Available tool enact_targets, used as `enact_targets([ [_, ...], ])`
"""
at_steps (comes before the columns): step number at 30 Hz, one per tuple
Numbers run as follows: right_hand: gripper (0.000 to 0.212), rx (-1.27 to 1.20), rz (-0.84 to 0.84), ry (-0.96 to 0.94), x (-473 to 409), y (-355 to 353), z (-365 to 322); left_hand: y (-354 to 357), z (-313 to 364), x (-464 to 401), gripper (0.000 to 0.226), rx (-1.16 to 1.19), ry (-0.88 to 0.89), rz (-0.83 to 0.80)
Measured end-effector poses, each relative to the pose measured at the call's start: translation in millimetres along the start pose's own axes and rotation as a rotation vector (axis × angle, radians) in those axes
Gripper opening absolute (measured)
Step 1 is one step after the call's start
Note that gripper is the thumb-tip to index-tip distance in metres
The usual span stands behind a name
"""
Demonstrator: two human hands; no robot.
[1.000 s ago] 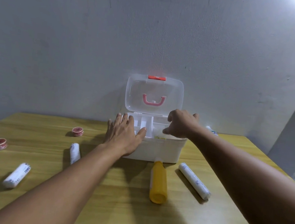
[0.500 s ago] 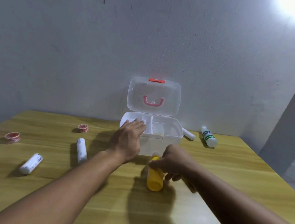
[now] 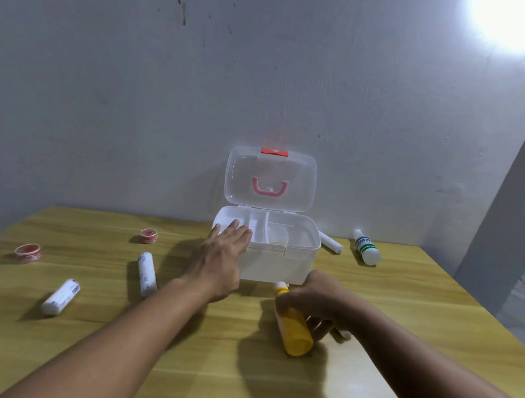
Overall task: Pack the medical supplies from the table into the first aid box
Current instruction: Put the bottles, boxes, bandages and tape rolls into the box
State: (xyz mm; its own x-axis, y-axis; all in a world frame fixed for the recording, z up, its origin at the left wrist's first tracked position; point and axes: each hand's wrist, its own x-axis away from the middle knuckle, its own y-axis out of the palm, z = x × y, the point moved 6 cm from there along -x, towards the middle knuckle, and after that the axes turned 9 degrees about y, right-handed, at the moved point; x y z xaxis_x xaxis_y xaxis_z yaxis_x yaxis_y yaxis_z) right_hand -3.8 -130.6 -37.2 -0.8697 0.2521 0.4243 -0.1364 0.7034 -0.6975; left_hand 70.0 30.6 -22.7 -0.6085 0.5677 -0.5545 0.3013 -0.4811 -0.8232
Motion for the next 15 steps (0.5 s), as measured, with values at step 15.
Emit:
enact_targets([
  [15, 0.054, -0.197, 0.382, -0.362, -17.6, -93.8, -86.7, -2.9, -1.3, 0.3, 0.069, 0.045, 0.004, 0.102],
])
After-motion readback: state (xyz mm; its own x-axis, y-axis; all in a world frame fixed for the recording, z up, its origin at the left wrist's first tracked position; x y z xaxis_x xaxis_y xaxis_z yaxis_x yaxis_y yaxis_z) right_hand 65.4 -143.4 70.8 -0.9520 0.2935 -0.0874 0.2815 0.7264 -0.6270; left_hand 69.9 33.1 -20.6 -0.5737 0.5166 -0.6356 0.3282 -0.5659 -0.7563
